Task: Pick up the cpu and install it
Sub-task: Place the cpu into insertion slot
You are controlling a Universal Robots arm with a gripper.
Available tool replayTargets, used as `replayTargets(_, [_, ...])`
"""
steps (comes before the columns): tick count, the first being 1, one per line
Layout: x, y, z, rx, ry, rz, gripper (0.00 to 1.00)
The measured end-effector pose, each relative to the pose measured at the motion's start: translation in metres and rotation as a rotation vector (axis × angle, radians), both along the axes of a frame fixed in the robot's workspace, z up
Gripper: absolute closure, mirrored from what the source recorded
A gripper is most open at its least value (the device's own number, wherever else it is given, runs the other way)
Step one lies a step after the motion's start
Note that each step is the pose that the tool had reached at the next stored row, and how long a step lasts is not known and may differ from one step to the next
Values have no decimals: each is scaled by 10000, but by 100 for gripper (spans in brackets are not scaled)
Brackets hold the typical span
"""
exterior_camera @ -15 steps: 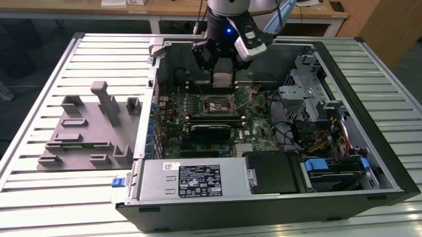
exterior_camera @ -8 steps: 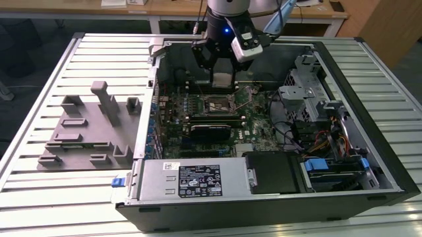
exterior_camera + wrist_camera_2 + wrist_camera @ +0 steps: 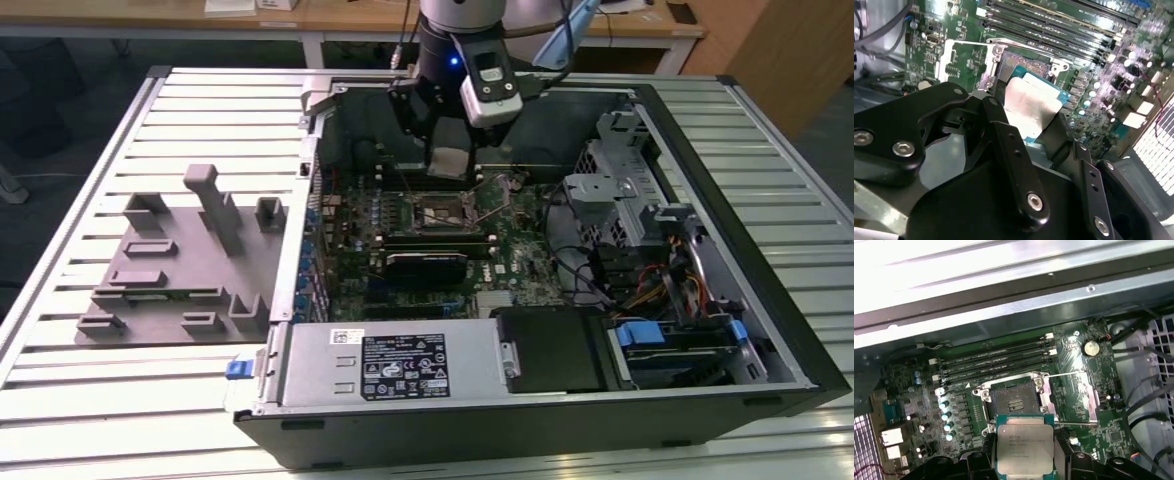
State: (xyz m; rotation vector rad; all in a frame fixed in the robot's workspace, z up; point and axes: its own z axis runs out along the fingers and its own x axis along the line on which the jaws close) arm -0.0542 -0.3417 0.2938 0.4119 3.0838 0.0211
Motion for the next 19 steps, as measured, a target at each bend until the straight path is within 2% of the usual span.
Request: replayTargets(19, [0, 0, -3, 1, 0, -2801, 46])
